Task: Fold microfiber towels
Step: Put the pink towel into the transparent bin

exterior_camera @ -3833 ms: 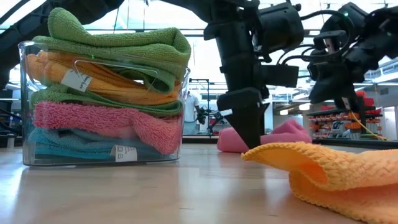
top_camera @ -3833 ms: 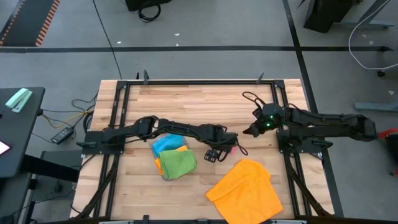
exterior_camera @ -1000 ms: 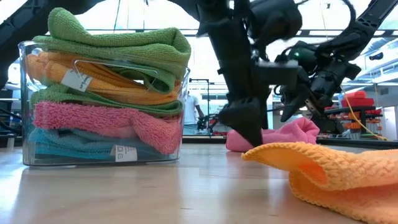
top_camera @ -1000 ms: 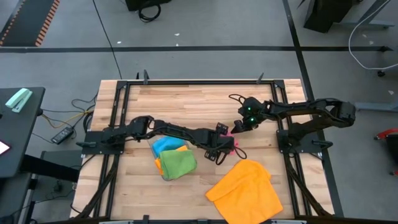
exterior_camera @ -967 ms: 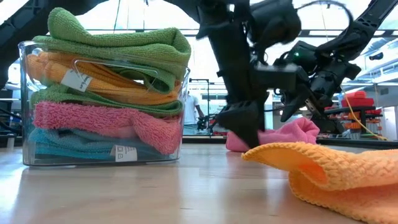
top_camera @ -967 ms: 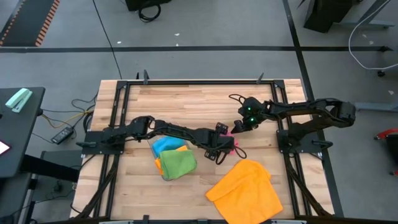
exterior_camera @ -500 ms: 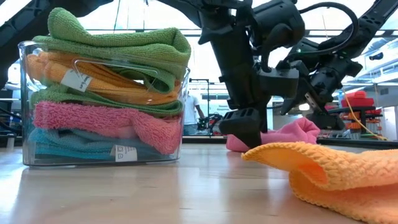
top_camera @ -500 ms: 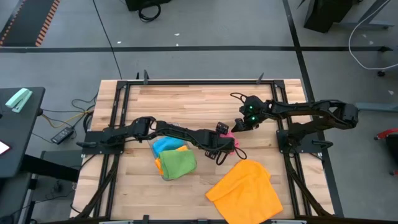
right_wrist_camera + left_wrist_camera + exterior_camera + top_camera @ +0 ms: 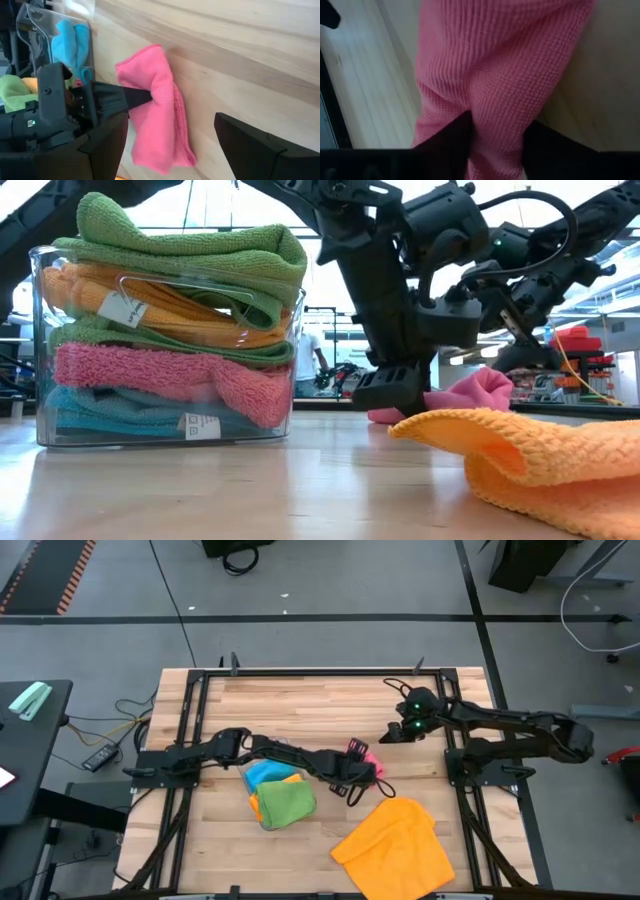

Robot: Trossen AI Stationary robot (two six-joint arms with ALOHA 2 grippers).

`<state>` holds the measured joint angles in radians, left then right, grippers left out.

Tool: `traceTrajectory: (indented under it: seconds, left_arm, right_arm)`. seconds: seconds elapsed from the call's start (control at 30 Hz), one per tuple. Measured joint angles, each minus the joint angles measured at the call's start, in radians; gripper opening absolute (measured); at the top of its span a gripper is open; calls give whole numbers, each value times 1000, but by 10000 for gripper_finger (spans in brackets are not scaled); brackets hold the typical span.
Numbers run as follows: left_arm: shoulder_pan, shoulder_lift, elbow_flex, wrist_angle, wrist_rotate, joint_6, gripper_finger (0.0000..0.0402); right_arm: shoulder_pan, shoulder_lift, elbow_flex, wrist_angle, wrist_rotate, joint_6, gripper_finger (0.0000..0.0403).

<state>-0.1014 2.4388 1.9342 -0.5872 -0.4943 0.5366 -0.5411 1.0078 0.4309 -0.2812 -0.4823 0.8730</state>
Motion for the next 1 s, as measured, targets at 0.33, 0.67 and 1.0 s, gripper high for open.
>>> traceTrajectory:
  seconds: [0.33, 0.67, 1.0]
  left_arm:
    - [2, -21, 32, -67, 146, -2, 17]
    - [51, -43, 149, -287, 349, -60, 42]
    - [66, -43, 172, -345, 433, -81, 38]
  right_arm:
    - [16, -37, 0, -80, -50, -48, 303]
    - [115, -50, 0, -4, -139, -59, 275]
    - [371, -63, 0, 80, 99, -145, 267]
